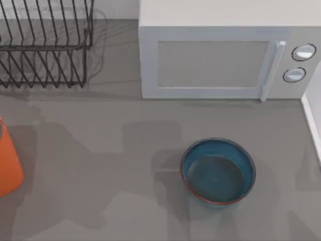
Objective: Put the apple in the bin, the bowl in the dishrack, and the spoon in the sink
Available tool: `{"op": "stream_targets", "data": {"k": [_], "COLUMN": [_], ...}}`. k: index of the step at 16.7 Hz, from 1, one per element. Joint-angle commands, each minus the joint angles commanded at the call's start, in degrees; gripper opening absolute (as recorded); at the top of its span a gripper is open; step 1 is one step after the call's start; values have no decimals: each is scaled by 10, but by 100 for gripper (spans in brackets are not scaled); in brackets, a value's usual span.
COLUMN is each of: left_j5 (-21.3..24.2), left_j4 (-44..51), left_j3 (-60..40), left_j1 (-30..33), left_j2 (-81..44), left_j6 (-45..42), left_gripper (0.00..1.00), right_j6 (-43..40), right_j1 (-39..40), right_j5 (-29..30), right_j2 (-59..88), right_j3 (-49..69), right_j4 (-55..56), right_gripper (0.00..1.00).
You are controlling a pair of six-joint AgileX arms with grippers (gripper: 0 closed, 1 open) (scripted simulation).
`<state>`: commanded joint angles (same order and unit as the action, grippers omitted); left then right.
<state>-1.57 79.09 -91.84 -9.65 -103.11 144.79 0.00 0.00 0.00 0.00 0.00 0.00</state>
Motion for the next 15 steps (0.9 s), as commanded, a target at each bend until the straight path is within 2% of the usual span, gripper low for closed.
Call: {"op": "stream_targets", "data": {"k": [3,6,15], "left_j5": [-1,-1,0], "left_j4": [4,4,-7], "left_j3": [18,32,41], "left_j1": [-30,-48,-49], "left_j2": [21,37,38], "left_j6": [116,179,188], "left_gripper": [0,0,0], "right_j6": [0,0,0], "right_j1": [0,0,0], "right_j5": [0,0,0], "right_j2": [0,0,0], "right_j3": [0,0,0], "right_j4": [0,0,0], "right_gripper": [100,100,100]}}
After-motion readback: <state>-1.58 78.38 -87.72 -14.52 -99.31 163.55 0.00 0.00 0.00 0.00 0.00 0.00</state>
